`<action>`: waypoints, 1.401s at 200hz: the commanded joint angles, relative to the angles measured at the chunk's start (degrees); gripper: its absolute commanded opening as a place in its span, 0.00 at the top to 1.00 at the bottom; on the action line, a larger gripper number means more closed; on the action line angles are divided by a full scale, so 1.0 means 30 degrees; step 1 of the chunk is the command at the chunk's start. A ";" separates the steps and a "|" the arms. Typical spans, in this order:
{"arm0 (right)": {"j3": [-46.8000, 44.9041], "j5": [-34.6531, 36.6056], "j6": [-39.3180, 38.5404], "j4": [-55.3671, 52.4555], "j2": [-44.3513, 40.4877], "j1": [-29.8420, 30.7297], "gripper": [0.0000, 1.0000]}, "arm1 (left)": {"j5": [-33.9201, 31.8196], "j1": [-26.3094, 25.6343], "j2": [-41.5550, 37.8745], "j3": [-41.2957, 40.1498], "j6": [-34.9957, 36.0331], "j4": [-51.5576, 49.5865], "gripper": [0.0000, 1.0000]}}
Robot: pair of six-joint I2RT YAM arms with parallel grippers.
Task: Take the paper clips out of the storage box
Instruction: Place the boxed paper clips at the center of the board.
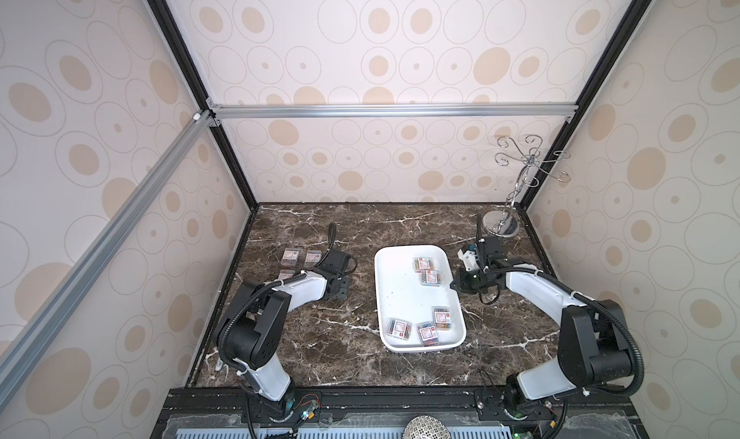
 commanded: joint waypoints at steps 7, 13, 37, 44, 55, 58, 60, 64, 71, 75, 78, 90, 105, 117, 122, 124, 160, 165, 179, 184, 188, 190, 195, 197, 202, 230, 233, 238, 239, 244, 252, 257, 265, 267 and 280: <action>0.0134 0.0076 -0.0336 0.0180 0.0485 0.0052 0.92 | 0.0083 0.0155 0.0224 0.0468 -0.0054 -0.0799 0.38; 0.0124 0.0083 -0.0336 0.0167 0.0484 0.0037 0.92 | 0.0062 0.0160 0.0220 0.0473 -0.0057 -0.0848 0.38; 0.0141 0.0078 -0.0338 0.0134 0.0409 0.0037 0.92 | -0.0051 0.0149 0.0203 0.0500 -0.0024 -0.0900 0.36; 0.0164 0.0087 -0.0337 0.0117 0.0401 0.0044 0.92 | -0.0099 0.0150 0.0224 0.0532 -0.0031 -0.0964 0.36; 0.0143 0.0086 -0.0344 0.0119 0.0415 0.0037 0.92 | -0.0144 0.0162 0.0224 0.0549 -0.0032 -0.0975 0.35; 0.0153 0.0079 -0.0341 0.0111 0.0407 0.0037 0.92 | -0.0169 0.0163 0.0225 0.0531 -0.0029 -0.0973 0.35; 0.0167 0.0085 -0.0337 0.0104 0.0415 0.0037 0.92 | -0.0172 0.0150 0.0225 0.0526 -0.0025 -0.0988 0.35; 0.0162 0.0087 -0.0351 0.0122 0.0419 0.0037 0.92 | -0.0173 0.0161 0.0221 0.0539 -0.0024 -0.1000 0.35; 0.0167 0.0085 -0.0338 0.0110 0.0451 0.0041 0.92 | -0.0173 0.0148 0.0195 0.0563 -0.0027 -0.1051 0.34; 0.0147 0.0065 -0.0342 0.0113 0.0417 0.0041 0.92 | -0.0173 0.0172 0.0168 0.0554 0.0004 -0.1038 0.34; 0.0157 0.0069 -0.0337 0.0103 0.0429 0.0037 0.92 | -0.0173 0.0168 0.0166 0.0568 0.0027 -0.1036 0.34; 0.0127 0.0086 -0.0349 0.0117 0.0426 0.0037 0.92 | -0.0252 0.0167 0.0132 0.0553 0.0088 -0.1083 0.32; 0.0137 0.0094 -0.0361 0.0120 0.0427 0.0037 0.92 | -0.0351 0.0148 0.0052 0.0603 0.0099 -0.1065 0.30; 0.0116 0.0113 -0.0361 0.0101 0.0425 0.0053 0.92 | -0.0349 0.0164 -0.0009 0.0629 0.0162 -0.1068 0.29; 0.0113 0.0097 -0.0342 0.0109 0.0455 0.0038 0.92 | -0.0349 0.0171 -0.0032 0.0654 0.0181 -0.1063 0.29; 0.0127 0.0067 -0.0352 0.0118 0.0434 0.0037 0.92 | -0.0342 0.0167 -0.0037 0.0666 0.0203 -0.1083 0.29; 0.0113 0.0071 -0.0366 0.0124 0.0455 0.0037 0.92 | -0.0438 0.0172 -0.0123 0.0897 0.0449 -0.1265 0.27; 0.0113 0.0084 -0.0366 0.0130 0.0456 0.0037 0.92 | -0.0466 0.0153 -0.0127 0.0925 0.0484 -0.1319 0.27; 0.0113 0.0065 -0.0342 0.0168 0.0500 0.0037 0.92 | -0.0411 0.0167 -0.0240 0.1007 0.0544 -0.1325 0.26; 0.0113 0.0054 -0.0340 0.0182 0.0506 0.0037 0.92 | -0.0380 0.0175 -0.0294 0.1019 0.0562 -0.1343 0.25; 0.0113 0.0043 -0.0318 0.0163 0.0529 0.0037 0.92 | -0.0382 0.0170 -0.0343 0.1026 0.0542 -0.1353 0.25; 0.0113 0.0032 -0.0317 0.0183 0.0526 0.0052 0.92 | -0.0379 0.0159 -0.0371 0.1023 0.0542 -0.1354 0.25; 0.0113 0.0001 -0.0329 0.0165 0.0530 0.0037 0.92 | -0.0353 0.0165 -0.0430 0.1059 0.0557 -0.1354 0.25; 0.0113 -0.0001 -0.0320 0.0183 0.0533 0.0037 0.92 | -0.0350 0.0158 -0.0459 0.1053 0.0554 -0.1354 0.24; 0.0113 0.0012 -0.0314 0.0189 0.0565 0.0041 0.92 | -0.0349 0.0168 -0.0542 0.1084 0.0534 -0.1354 0.24; 0.0076 0.0105 -0.0307 0.0160 0.0537 0.0037 0.92 | -0.0308 0.0150 -0.1124 0.1226 0.0565 -0.1398 0.24; 0.0053 0.0096 -0.0296 0.0185 0.0525 0.0052 0.92 | -0.0307 0.0165 -0.1196 0.1227 0.0574 -0.1400 0.24; 0.0048 0.0106 -0.0283 0.0190 0.0515 0.0038 0.92 | -0.0263 0.0161 -0.1362 0.1253 0.0569 -0.1386 0.24; 0.0036 0.0111 -0.0295 0.0219 0.0515 0.0038 0.92 | -0.0262 0.0154 -0.1404 0.1255 0.0566 -0.1385 0.24; 0.0002 0.0127 -0.0296 0.0226 0.0487 0.0037 0.92 | -0.0207 0.0175 -0.1548 0.1256 0.0573 -0.1386 0.24; -0.0027 0.0117 -0.0267 0.0219 0.0442 0.0037 0.92 | -0.0029 0.0171 -0.1868 0.1315 0.0522 -0.1358 0.24; -0.0049 0.0141 -0.0260 0.0218 0.0409 0.0037 0.92 | 0.0133 0.0165 -0.2080 0.1315 0.0502 -0.1332 0.24; -0.0089 0.0137 -0.0257 0.0261 0.0370 0.0039 0.92 | 0.0438 0.0162 -0.2459 0.1294 0.0413 -0.1231 0.24; -0.0114 0.0143 -0.0258 0.0273 0.0369 0.0052 0.92 | 0.0507 0.0150 -0.2548 0.1302 0.0386 -0.1213 0.24; -0.0121 0.0121 -0.0265 0.0244 0.0331 0.0033 0.92 | 0.0948 0.0146 -0.3069 0.1315 0.0305 -0.1111 0.24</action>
